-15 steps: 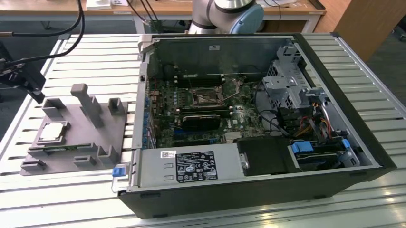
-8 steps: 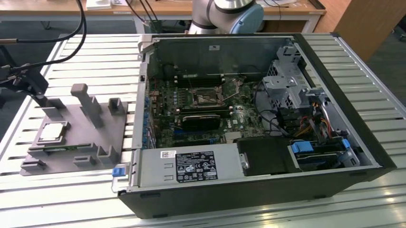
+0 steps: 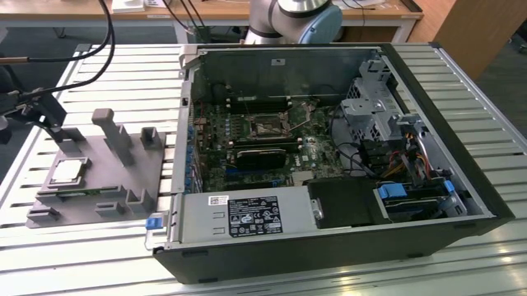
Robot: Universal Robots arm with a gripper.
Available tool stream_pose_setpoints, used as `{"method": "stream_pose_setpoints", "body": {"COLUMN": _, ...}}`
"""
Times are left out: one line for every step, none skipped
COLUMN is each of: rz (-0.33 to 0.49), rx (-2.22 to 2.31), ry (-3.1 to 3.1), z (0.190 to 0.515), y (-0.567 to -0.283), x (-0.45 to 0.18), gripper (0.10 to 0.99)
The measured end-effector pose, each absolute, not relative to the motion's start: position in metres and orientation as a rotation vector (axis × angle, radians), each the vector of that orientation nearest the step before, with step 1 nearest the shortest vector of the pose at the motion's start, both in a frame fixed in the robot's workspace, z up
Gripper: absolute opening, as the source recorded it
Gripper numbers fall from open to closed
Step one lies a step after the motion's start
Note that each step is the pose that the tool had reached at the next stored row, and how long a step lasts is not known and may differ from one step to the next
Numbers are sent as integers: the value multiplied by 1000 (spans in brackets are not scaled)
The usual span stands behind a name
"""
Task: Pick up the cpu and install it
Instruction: 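Pick up the cpu and move it towards the insertion slot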
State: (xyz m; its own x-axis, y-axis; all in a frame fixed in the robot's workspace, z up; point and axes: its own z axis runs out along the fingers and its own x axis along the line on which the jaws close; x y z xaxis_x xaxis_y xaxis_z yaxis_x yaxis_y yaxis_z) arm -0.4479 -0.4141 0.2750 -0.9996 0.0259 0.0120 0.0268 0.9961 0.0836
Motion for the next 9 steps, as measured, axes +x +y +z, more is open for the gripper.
{"method": "stream_pose_setpoints", "body": {"rz": -131, "rx": -45, "ry": -3128, "z": 273, "y": -414, "x": -448, "gripper": 878}}
{"method": "stream_pose_setpoints", "body": {"rz": -131, "rx": -47, "ry": -3128, "z": 271, "y": -414, "x": -448, "gripper": 878}}
{"method": "stream_pose_setpoints", "body": {"rz": -131, "rx": -49, "ry": -3128, "z": 270, "y": -414, "x": -447, "gripper": 878}}
{"method": "stream_pose_setpoints", "body": {"rz": -131, "rx": -49, "ry": -3128, "z": 268, "y": -414, "x": -447, "gripper": 878}}
{"method": "stream_pose_setpoints", "body": {"rz": -131, "rx": -49, "ry": -3128, "z": 266, "y": -414, "x": -447, "gripper": 878}}
{"method": "stream_pose_setpoints", "body": {"rz": -131, "rx": -49, "ry": -3128, "z": 264, "y": -414, "x": -446, "gripper": 878}}
{"method": "stream_pose_setpoints", "body": {"rz": -131, "rx": -49, "ry": -3128, "z": 262, "y": -414, "x": -446, "gripper": 878}}
{"method": "stream_pose_setpoints", "body": {"rz": -131, "rx": -49, "ry": -3128, "z": 260, "y": -415, "x": -446, "gripper": 878}}
{"method": "stream_pose_setpoints", "body": {"rz": -131, "rx": -49, "ry": -3128, "z": 259, "y": -415, "x": -446, "gripper": 878}}
